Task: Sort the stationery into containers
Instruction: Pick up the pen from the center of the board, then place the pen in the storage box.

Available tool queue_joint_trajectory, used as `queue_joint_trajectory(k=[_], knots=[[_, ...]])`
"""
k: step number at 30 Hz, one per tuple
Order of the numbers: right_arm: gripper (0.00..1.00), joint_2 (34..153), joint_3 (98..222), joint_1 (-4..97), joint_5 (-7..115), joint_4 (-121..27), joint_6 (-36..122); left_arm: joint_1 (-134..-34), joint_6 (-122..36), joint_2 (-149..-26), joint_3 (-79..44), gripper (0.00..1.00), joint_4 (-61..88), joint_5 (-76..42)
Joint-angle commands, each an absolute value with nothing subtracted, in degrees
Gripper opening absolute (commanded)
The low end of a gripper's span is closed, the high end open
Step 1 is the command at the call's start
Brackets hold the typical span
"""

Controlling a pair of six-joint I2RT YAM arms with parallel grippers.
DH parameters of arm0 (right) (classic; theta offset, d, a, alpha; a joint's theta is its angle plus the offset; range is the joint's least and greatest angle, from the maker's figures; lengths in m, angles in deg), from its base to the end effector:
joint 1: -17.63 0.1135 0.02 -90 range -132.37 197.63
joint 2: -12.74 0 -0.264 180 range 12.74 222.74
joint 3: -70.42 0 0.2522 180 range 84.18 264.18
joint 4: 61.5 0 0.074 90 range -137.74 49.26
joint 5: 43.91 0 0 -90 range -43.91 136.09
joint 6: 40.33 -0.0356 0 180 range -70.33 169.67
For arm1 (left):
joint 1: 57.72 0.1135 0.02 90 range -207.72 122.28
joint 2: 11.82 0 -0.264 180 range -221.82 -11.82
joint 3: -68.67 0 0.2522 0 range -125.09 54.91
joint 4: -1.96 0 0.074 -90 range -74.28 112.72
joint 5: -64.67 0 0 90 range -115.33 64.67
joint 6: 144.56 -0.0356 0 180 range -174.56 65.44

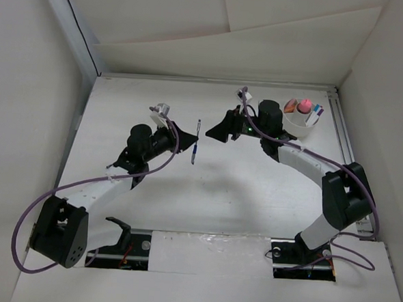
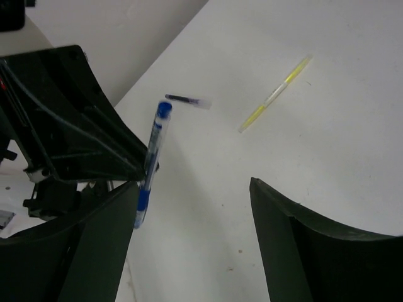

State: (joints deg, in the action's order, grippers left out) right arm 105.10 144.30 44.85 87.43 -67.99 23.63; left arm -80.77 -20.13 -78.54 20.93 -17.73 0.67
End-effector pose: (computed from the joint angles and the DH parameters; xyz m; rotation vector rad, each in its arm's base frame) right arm 0.3170 0.1895 0.2764 -0.5800 1.8305 1.2860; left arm 0.2333 -0.1162 0.2753 0.2180 1.6631 -1.1258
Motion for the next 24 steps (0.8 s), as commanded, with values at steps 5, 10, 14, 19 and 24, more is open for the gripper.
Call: queue_joint_trajectory(k=[5,10,14,19,24], knots=[[0.72,106.88,150.10,45.92,92.40,-72.61,22.60,-83.65,-21.43,-78.70,20.46,0.00,-22.86,5.43],[0.61,108.19,151.33,46.46,93.01,-73.75,21.98,-84.88,-21.95,-79.85,19.93,0.00,-22.86,5.96],[0.42,109.25,151.95,46.46,93.55,-74.28,21.46,-84.88,-21.95,-79.85,19.40,0.00,-23.38,6.48],[0.20,109.25,151.95,46.98,93.55,-74.28,21.46,-84.88,-21.95,-79.85,19.40,0.00,-23.39,6.48],[0.06,108.55,150.90,46.98,92.23,-74.28,21.46,-84.88,-21.34,-80.37,19.40,0.04,-23.39,6.48]])
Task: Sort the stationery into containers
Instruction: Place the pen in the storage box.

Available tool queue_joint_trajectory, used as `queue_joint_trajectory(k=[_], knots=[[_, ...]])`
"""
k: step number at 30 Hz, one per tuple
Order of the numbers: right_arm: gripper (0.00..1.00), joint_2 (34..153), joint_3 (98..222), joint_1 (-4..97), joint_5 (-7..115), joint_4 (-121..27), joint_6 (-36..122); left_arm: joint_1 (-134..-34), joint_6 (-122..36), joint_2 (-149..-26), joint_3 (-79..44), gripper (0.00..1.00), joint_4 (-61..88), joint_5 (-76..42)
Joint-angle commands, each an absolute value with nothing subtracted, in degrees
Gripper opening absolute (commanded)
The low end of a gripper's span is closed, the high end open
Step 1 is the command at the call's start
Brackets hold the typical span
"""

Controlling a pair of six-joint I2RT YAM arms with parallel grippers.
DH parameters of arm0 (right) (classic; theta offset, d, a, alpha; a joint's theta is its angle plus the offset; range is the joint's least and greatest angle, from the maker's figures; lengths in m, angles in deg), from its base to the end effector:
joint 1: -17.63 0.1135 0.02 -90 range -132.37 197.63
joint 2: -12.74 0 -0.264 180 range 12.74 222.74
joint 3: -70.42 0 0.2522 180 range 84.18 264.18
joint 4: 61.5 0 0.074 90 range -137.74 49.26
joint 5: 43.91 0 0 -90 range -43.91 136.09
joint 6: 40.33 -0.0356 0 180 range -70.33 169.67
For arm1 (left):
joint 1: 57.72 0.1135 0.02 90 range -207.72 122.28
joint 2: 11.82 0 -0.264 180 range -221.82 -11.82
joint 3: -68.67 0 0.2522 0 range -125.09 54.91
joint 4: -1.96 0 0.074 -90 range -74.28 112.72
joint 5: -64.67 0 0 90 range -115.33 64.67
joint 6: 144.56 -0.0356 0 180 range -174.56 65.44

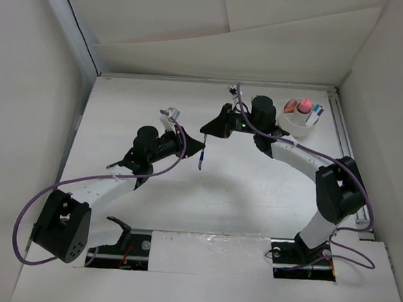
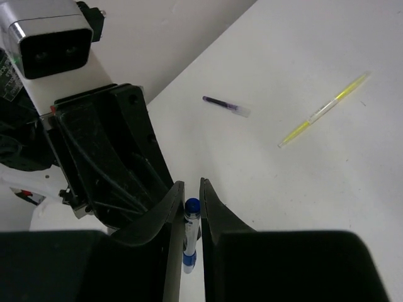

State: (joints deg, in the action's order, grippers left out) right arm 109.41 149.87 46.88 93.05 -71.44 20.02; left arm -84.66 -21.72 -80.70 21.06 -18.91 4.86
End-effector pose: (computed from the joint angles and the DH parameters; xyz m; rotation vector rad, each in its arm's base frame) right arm 0.3267 0.2128 0.2886 -0.6659 1.7597 1.4254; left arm 0.2278 -0.1359 0.2675 0.3583 1.6791 -1.2085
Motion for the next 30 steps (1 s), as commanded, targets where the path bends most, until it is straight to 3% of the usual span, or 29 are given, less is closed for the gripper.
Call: queue_joint_trajectory(k=[1,3,7,12,20,30], knots=[[0.04,107.94,150.89,46.98,91.71,-74.28,21.46,-84.88,-21.34,-80.37,19.40,0.12,-23.39,5.96],[0.03,107.23,150.28,45.93,91.17,-74.28,21.46,-84.88,-21.34,-79.59,19.40,0.30,-23.39,5.35],[0.00,104.60,148.70,41.98,90.65,-74.28,21.98,-84.88,-20.81,-77.57,19.93,0.39,-23.39,4.02],[0.00,101.08,148.17,34.34,86.62,-68.59,25.14,-84.88,-19.76,-76.24,19.93,0.41,-23.39,1.75],[0.00,92.64,147.64,21.25,50.20,-57.23,35.26,-84.88,-19.76,-79.31,20.45,0.42,-20.05,-1.51],[0.00,96.23,152.20,15.34,28.71,-58.55,35.87,-84.88,-19.76,-81.69,23.62,0.41,-20.66,-7.22]])
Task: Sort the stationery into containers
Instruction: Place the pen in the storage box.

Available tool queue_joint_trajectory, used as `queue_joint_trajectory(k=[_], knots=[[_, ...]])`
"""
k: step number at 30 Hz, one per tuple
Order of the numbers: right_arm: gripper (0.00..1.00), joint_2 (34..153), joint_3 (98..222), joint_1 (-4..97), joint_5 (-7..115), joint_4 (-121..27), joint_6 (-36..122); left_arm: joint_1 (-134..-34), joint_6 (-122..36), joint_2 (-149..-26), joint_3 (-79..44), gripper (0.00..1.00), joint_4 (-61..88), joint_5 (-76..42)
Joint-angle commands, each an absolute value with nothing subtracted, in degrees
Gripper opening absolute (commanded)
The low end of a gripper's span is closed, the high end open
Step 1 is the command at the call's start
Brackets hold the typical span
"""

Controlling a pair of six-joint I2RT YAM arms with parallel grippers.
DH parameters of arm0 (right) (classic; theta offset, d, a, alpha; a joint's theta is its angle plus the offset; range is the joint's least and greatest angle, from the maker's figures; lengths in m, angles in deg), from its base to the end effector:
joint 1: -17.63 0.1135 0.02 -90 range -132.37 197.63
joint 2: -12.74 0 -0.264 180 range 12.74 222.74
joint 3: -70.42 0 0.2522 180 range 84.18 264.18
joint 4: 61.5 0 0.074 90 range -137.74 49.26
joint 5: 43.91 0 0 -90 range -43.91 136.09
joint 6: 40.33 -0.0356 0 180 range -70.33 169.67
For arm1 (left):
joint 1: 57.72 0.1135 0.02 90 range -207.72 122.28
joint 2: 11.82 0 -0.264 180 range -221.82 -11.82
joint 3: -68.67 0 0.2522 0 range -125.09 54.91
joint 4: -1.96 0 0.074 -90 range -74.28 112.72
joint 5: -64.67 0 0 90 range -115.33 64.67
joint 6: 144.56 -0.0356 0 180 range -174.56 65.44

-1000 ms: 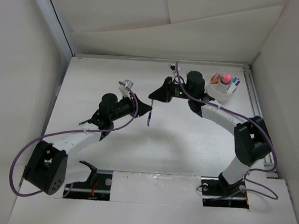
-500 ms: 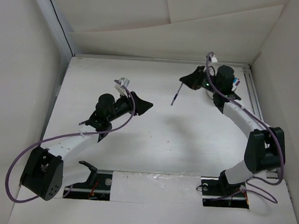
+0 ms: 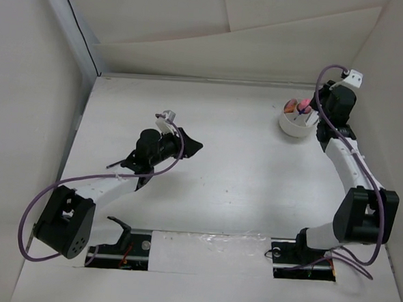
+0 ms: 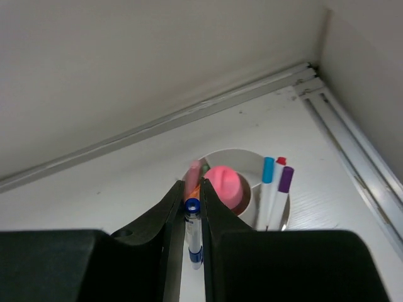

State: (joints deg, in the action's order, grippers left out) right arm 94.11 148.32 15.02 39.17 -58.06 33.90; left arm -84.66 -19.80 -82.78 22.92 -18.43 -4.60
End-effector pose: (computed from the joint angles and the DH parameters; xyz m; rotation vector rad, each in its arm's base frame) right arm 0.3401 -0.0198 0.3461 0.3590 1.6525 0.0700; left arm 0.2341 -0.1331 0.2466 0.1741 1.7646 -1.0989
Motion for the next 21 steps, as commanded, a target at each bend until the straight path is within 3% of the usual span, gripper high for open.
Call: queue_joint_trajectory(k=[1,12,21], knots=[[0.00,97.20,152.99,15.34,27.90,-58.55,36.48,-84.88,-19.76,-81.69,23.62,0.41,-20.66,-7.23],[0.00,104.85,158.18,17.98,20.16,-61.36,41.84,-84.88,-21.43,-82.22,21.77,0.40,-15.66,-13.29],[0.00,106.79,153.89,20.17,19.98,-61.89,39.65,-84.88,-20.90,-82.84,19.93,0.35,-9.07,-23.29]])
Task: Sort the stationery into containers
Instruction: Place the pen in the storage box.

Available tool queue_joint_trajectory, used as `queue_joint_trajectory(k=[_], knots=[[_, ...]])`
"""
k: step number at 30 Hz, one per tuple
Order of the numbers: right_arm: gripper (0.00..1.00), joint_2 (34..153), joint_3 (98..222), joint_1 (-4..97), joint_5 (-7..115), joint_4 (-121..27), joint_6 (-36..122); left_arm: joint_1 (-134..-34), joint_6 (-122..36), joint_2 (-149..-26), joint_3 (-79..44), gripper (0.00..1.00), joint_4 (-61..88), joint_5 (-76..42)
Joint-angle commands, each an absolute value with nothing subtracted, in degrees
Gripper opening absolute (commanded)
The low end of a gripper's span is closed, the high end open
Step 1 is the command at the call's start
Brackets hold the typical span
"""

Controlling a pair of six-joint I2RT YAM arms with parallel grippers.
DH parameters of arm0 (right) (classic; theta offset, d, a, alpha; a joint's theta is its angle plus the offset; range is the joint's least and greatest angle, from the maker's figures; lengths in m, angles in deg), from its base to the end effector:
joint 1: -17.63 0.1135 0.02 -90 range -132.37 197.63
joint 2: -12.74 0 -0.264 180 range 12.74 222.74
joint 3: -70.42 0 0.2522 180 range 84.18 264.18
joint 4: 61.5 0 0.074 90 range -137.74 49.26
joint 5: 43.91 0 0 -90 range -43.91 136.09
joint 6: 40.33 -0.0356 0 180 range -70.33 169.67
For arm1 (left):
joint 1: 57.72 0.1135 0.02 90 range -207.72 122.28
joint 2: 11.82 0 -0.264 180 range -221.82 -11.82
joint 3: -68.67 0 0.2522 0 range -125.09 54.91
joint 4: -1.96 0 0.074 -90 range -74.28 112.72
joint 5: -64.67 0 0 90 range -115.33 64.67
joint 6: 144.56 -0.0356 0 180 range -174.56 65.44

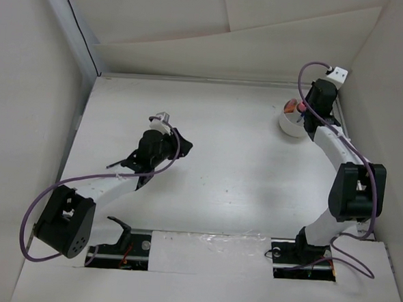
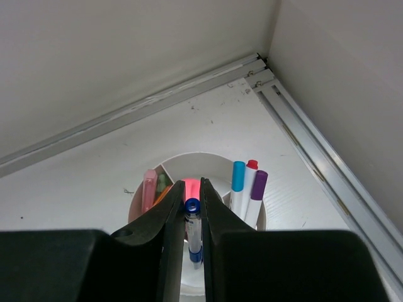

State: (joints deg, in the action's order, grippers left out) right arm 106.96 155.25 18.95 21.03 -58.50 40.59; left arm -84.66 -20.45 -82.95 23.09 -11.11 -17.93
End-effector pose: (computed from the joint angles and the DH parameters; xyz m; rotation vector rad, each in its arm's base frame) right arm 0.3923 -0.0060 0.3128 0.4295 1.7209 -0.2592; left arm 0.2376 -0.1259 0.2309 -0.0200 1.8740 -0.8675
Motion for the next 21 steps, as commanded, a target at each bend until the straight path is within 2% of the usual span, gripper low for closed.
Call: queue_joint_trajectory(k=[1,4,5,8,9,11,14,21], knots=[[0.02,106.79,153.88,20.18,19.98,-62.41,39.13,-84.88,-20.90,-82.84,19.93,0.35,-8.37,-24.36],[0.17,106.17,152.65,20.88,19.98,-62.41,38.60,-84.88,-20.37,-82.84,18.79,0.35,-5.12,-28.56],[0.31,106.17,152.65,20.88,19.98,-62.41,38.60,-84.88,-19.85,-82.84,18.78,0.35,-3.19,-29.63],[0.46,105.65,152.65,21.40,21.39,-61.80,38.60,-84.88,-19.23,-82.31,18.08,0.35,-0.63,-32.97],[0.55,104.17,152.65,21.41,21.39,-61.80,38.60,-84.36,-19.23,-81.61,18.08,0.36,0.68,-33.50],[0.63,102.93,152.65,21.41,22.87,-61.27,38.60,-84.35,-18.62,-81.60,17.47,0.37,2.18,-34.82],[0.71,99.85,153.18,22.02,24.11,-59.25,37.98,-83.04,-18.61,-81.60,16.94,0.37,4.91,-36.05],[0.72,90.45,149.67,25.87,30.07,-56.18,36.84,-82.33,-18.61,-84.67,12.98,0.39,10.54,-40.09]])
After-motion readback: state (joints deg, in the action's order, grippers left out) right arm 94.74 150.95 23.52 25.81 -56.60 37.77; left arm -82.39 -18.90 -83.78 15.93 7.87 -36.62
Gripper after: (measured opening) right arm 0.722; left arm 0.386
